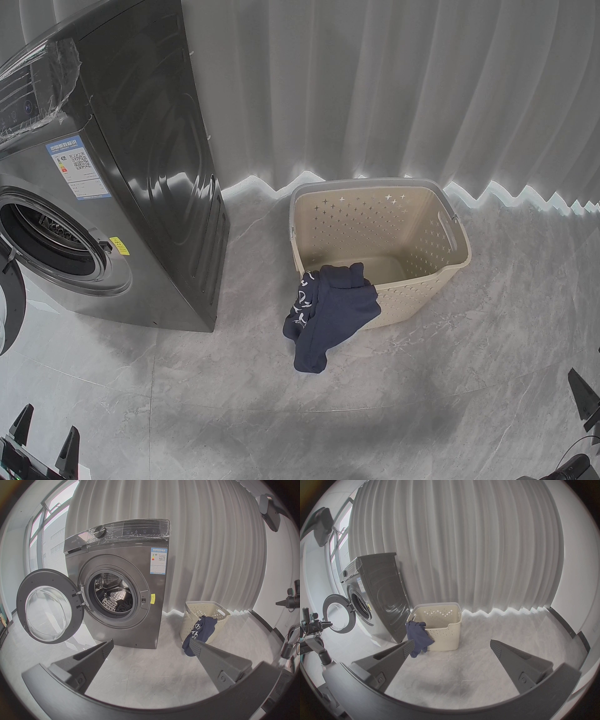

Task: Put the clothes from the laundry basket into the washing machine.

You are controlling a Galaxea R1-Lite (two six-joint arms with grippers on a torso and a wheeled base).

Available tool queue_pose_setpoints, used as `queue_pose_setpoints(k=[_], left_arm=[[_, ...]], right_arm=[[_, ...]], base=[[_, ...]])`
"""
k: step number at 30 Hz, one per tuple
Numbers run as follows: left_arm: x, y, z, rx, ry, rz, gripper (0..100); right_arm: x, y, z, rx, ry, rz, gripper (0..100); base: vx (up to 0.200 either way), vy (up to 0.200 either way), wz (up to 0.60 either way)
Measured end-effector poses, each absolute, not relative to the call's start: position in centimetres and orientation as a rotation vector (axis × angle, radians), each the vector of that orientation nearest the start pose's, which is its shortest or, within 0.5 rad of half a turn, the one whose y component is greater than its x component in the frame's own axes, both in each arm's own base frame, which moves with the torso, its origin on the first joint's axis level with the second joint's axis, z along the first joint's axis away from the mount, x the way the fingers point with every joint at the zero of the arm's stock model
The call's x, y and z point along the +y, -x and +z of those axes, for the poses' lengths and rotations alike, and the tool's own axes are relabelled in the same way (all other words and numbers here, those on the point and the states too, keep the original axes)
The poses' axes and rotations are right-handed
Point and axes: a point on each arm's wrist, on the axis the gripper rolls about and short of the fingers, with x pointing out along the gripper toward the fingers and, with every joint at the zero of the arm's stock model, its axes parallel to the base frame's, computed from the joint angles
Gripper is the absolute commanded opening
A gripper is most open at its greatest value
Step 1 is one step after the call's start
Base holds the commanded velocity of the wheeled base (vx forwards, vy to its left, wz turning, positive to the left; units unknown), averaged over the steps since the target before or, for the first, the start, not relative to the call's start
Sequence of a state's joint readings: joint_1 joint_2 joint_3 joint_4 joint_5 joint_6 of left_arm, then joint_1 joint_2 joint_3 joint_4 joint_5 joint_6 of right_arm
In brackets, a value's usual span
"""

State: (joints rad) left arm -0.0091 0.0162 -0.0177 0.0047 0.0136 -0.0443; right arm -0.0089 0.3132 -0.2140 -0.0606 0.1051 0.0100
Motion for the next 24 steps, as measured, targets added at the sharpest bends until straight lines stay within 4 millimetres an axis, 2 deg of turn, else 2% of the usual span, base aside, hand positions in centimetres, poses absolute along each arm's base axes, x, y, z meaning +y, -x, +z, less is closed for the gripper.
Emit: queue_pose_setpoints(k=[5,10,12,17,24], left_arm=[[0.1,2.3,8.0,0.003,0.044,0.005,100],[0.1,2.3,8.0,0.003,0.045,0.004,100],[0.0,2.3,8.0,0.003,0.045,0.004,100],[0.1,2.3,8.0,0.003,0.046,0.004,100],[0.1,2.3,8.0,0.004,0.048,0.004,100]], right_arm=[[0.4,-3.5,16.2,0.119,-0.019,0.149,100],[1.2,-7.8,16.7,0.209,-0.046,0.208,100],[1.9,-9.3,16.6,0.253,-0.058,0.241,100],[5.3,-12.6,15.5,0.37,-0.067,0.345,100],[9.1,-15.8,13.9,0.491,-0.057,0.402,100]], base=[[0.0,0.0,0.0],[0.2,0.0,0.0],[0.2,0.0,0.0],[0.0,0.0,0.0],[0.0,0.0,0.0]])
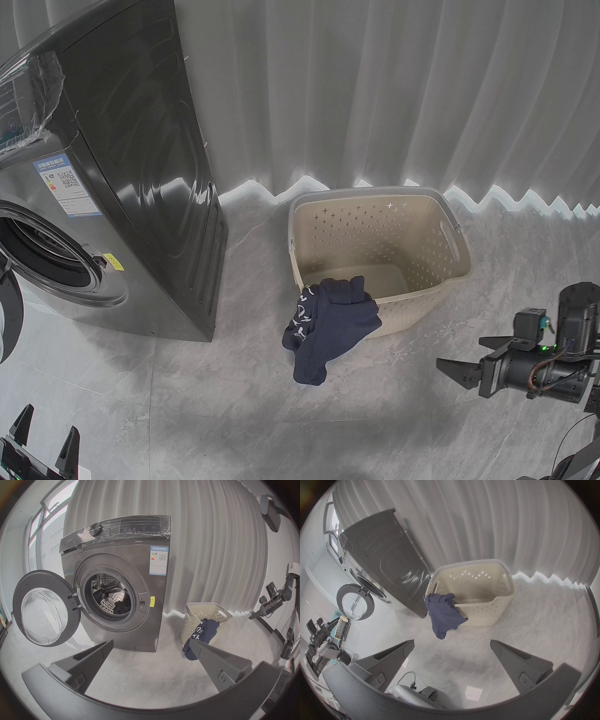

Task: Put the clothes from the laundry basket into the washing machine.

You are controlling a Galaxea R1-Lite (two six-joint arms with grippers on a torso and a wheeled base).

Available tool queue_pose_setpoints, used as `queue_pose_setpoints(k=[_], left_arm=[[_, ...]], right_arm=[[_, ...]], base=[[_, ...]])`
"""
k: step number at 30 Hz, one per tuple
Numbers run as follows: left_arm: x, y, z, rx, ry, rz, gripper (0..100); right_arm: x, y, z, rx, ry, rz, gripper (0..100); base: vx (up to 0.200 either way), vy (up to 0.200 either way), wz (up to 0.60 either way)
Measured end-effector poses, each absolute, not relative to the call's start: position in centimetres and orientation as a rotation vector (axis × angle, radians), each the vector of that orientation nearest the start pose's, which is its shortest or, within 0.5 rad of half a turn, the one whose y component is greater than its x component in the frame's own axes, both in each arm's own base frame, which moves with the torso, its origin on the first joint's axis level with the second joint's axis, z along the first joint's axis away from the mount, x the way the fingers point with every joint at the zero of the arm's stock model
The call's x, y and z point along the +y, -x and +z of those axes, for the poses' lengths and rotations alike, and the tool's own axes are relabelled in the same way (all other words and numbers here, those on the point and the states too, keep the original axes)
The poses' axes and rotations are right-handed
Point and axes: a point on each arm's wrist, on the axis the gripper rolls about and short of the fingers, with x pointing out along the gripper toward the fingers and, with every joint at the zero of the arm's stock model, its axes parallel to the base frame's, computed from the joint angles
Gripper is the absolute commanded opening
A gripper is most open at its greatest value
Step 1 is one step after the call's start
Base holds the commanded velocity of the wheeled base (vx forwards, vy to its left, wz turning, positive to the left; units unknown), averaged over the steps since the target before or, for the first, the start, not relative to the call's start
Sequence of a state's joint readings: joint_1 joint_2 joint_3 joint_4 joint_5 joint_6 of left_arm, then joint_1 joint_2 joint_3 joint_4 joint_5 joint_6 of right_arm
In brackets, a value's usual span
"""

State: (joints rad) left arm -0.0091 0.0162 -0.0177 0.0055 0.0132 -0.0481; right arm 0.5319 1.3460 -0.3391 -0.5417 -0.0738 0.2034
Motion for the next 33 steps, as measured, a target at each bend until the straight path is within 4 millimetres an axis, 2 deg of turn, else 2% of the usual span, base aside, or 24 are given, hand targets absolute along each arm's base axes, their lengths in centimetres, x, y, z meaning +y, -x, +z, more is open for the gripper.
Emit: queue_pose_setpoints(k=[5,13,21,27,33], left_arm=[[0.1,2.3,8.0,0.004,0.05,0.004,100],[0.1,2.3,8.0,0.004,0.052,0.004,100],[0.1,2.3,8.0,0.005,0.053,0.005,100],[0.1,2.3,8.0,0.004,0.055,0.005,100],[0.1,2.3,8.0,0.004,0.055,0.005,100]], right_arm=[[11.2,-17.5,12.7,0.555,-0.053,0.421,100],[14.1,-20.0,11.9,0.484,-0.068,0.441,100],[16.2,-21.8,10.8,0.497,-0.065,0.441,100],[17.9,-24.0,10.5,0.476,-0.081,0.41,100],[19.2,-26.0,9.3,0.479,-0.077,0.375,100]], base=[[0.0,0.0,0.0],[0.0,0.0,0.0],[0.0,0.0,0.0],[0.0,0.0,0.0],[0.0,0.0,0.0]])
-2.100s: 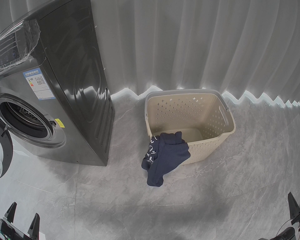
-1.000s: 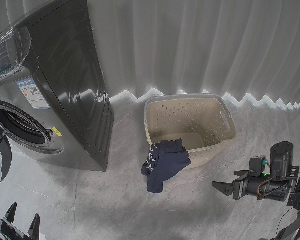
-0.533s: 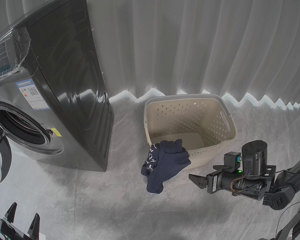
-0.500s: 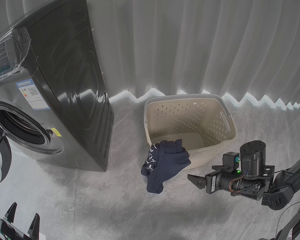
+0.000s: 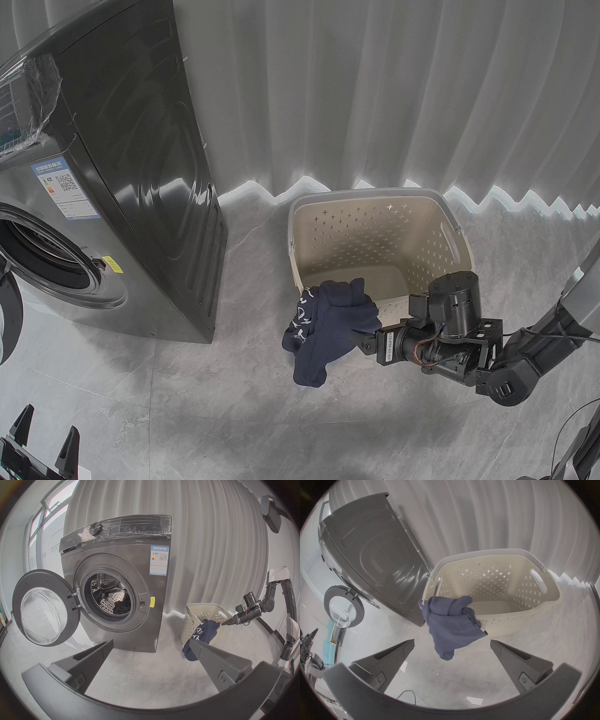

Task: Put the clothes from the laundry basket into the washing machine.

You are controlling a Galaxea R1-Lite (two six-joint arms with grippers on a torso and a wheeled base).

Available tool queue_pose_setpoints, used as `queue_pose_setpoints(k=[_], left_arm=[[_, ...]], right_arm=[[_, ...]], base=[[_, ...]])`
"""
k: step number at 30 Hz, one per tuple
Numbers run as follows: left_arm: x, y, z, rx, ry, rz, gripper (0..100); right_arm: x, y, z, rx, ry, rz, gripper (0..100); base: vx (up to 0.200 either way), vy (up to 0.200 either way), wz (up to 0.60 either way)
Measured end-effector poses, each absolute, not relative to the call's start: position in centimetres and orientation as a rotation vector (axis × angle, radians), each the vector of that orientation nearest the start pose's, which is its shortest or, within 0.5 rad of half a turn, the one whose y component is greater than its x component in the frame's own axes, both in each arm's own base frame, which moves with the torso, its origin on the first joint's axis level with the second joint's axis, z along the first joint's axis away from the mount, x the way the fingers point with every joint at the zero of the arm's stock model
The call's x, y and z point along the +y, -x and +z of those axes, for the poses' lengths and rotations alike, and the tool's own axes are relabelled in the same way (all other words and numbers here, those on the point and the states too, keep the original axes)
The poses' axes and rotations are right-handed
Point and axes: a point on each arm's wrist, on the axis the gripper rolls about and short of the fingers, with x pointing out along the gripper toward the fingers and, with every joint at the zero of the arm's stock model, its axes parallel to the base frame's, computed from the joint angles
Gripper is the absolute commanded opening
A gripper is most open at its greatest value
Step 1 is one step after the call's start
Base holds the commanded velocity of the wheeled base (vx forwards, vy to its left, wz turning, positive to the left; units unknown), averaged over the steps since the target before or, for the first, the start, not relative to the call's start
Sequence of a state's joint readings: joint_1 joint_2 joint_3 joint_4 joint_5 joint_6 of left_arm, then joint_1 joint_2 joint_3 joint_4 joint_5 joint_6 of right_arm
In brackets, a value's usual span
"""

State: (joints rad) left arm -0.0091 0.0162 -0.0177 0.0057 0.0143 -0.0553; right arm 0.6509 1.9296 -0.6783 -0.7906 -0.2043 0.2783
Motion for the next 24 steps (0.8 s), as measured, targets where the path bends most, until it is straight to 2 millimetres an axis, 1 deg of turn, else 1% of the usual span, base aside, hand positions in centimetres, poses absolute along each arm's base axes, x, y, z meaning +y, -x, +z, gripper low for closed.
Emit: queue_pose_setpoints(k=[13,20,24], left_arm=[[0.1,2.3,8.0,0.005,0.056,0.005,100],[0.1,2.3,8.0,0.005,0.057,0.006,100],[0.1,2.3,8.0,0.005,0.057,0.006,100]], right_arm=[[21.3,-29.5,6.6,0.498,-0.084,0.329,100],[22.7,-31.6,5.6,0.486,-0.128,0.321,100],[23.3,-32.3,5.1,0.481,-0.141,0.32,100]], base=[[0.0,0.0,0.0],[0.0,0.0,0.0],[0.0,0.0,0.0]])
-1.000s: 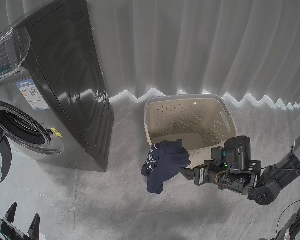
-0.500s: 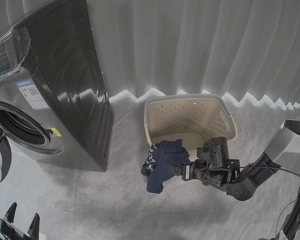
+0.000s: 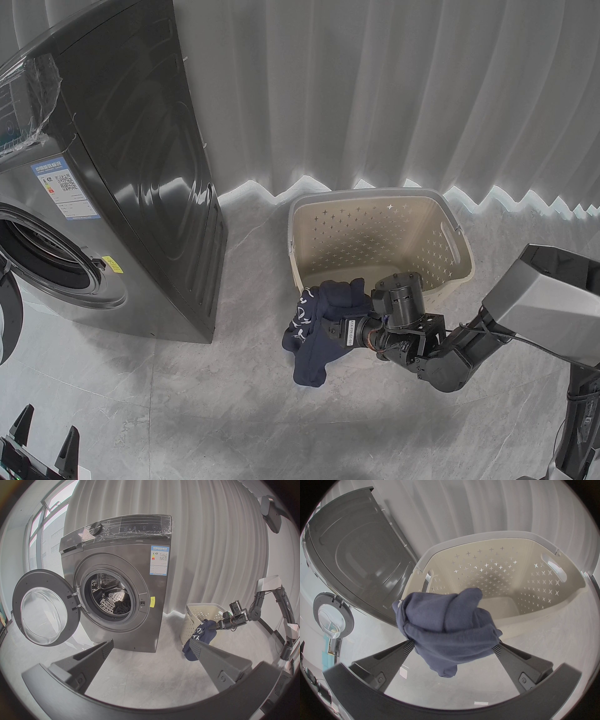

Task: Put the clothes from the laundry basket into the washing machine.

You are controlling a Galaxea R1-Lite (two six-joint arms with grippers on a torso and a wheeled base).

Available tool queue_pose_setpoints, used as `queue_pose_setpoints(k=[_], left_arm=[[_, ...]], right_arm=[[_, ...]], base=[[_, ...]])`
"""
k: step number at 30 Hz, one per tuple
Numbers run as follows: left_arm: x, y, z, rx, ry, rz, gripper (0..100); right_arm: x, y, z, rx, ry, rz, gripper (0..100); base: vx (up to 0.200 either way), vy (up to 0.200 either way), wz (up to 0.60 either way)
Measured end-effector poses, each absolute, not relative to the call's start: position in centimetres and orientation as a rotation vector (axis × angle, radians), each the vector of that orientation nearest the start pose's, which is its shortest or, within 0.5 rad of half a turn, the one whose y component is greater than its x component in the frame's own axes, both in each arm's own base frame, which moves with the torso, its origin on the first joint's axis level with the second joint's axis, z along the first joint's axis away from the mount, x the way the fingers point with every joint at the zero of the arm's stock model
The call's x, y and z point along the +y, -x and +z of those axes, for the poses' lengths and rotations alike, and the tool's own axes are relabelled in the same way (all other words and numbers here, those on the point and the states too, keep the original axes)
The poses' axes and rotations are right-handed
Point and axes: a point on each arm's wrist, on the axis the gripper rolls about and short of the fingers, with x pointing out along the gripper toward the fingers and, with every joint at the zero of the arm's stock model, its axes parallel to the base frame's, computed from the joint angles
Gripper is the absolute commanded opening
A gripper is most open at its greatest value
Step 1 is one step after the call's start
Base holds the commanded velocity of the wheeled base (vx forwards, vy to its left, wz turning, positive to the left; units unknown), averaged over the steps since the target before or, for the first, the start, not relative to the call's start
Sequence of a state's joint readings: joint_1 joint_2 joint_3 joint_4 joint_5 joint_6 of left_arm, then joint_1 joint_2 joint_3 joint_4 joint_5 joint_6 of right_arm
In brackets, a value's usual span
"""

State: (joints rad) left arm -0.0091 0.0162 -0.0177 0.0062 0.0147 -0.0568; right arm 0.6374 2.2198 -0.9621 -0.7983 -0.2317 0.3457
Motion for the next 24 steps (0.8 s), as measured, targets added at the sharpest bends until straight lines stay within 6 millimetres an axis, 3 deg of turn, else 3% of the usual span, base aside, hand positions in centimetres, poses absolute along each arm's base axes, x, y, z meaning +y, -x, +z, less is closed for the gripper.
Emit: queue_pose_setpoints(k=[9,10,24], left_arm=[[0.1,2.3,8.0,0.004,0.057,0.007,100],[0.1,2.3,8.0,0.004,0.057,0.008,100],[0.1,2.3,8.0,0.004,0.057,0.008,100]], right_arm=[[24.1,-33.4,4.3,0.442,-0.161,0.329,100],[24.1,-33.4,4.2,0.444,-0.161,0.329,0],[24.7,-32.1,4.6,0.439,-0.183,0.356,0]], base=[[0.0,0.0,0.0],[0.0,0.0,0.0],[0.0,0.0,0.0]])
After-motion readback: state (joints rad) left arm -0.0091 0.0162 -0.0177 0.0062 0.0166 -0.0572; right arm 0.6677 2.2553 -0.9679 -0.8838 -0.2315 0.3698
